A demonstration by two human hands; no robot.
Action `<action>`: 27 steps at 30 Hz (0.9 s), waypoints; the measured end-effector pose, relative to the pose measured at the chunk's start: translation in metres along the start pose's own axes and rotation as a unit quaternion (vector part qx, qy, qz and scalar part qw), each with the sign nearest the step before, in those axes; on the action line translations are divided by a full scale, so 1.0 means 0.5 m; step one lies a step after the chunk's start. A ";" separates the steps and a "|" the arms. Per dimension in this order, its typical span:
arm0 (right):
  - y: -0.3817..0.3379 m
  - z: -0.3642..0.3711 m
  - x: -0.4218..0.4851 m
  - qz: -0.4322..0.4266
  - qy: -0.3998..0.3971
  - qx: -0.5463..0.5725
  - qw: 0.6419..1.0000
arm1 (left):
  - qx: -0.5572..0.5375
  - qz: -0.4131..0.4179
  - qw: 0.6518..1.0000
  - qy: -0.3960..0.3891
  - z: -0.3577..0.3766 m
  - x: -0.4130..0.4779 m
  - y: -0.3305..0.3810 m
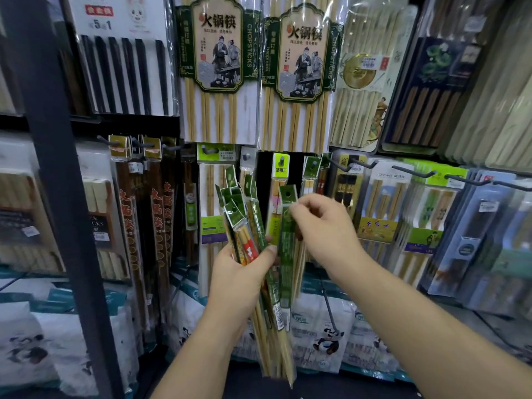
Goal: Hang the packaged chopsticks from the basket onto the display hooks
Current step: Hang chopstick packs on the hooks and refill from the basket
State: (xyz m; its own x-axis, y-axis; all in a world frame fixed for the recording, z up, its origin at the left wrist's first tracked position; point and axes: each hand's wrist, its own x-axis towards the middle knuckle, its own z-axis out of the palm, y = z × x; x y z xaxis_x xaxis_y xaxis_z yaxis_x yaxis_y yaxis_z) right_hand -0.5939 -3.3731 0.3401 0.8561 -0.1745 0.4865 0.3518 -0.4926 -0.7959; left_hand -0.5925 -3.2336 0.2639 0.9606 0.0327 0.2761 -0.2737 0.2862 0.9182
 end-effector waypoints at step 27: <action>0.005 -0.029 0.069 0.045 0.150 0.013 0.988 | 0.047 -0.015 0.999 0.014 -0.005 -0.003 -0.008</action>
State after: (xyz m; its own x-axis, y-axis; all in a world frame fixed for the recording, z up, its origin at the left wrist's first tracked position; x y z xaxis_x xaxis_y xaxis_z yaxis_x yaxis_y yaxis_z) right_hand -0.5686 -3.3927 0.3600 0.7354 -0.4634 0.4945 0.2918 -0.4420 -0.8482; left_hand -0.5927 -3.2324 0.2591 0.9690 0.0521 0.2415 -0.2470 0.1968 0.9488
